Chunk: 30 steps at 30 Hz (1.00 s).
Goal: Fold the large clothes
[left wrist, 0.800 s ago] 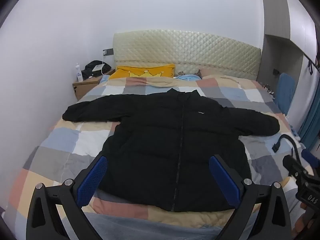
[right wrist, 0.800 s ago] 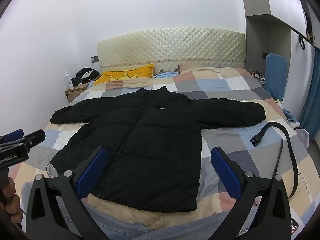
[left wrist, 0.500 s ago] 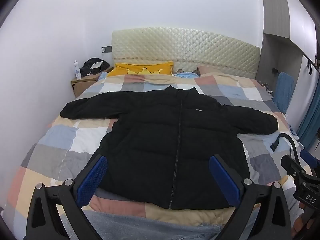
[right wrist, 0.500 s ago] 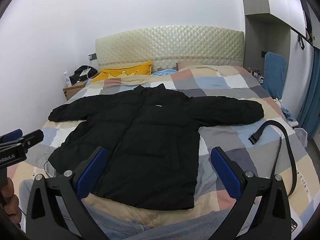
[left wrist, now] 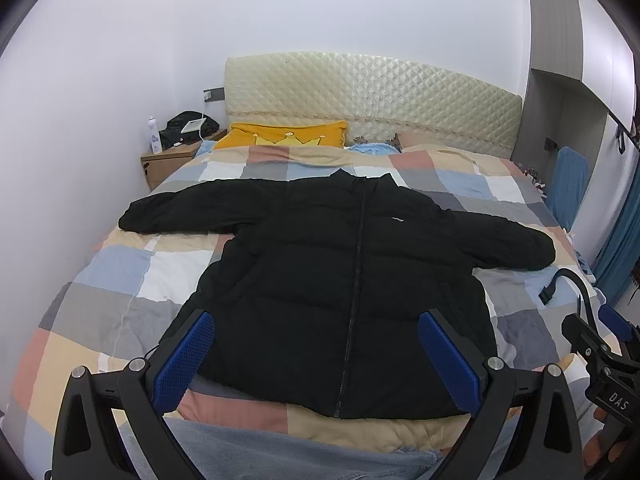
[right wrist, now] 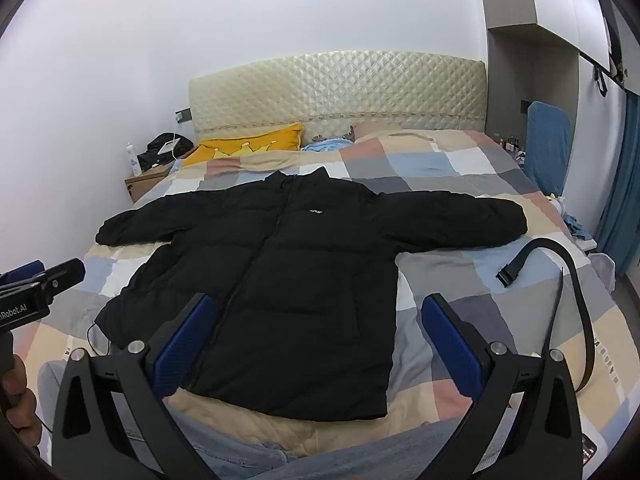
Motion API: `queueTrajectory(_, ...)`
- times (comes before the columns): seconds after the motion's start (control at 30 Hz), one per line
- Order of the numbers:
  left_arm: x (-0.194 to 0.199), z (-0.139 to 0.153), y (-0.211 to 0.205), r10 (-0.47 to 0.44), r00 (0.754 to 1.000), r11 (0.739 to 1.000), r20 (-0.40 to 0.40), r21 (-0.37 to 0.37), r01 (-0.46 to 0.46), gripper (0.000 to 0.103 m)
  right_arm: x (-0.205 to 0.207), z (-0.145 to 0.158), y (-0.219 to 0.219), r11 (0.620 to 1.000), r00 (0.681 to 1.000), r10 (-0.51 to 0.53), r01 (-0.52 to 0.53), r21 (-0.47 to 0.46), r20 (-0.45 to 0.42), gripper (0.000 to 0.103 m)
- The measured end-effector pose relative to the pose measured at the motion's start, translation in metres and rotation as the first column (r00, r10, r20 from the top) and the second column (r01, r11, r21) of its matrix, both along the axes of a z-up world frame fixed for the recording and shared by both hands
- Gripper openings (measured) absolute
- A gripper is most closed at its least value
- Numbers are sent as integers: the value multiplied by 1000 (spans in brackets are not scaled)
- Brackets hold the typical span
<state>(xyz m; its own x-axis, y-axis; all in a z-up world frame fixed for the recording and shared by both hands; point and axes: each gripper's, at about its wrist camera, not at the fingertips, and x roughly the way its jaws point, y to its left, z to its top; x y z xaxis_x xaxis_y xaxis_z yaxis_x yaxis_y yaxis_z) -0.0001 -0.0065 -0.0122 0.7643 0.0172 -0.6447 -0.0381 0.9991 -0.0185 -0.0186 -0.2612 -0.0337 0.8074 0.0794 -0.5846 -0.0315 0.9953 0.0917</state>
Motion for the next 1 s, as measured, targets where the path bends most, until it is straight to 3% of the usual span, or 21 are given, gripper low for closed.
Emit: queueTrajectory(1.0, 6, -11, 2, -2, 999, 1000, -41, -2, 2, 103, 1, -8, -5, 1000, 1000, -24, 24, -12, -1, 103)
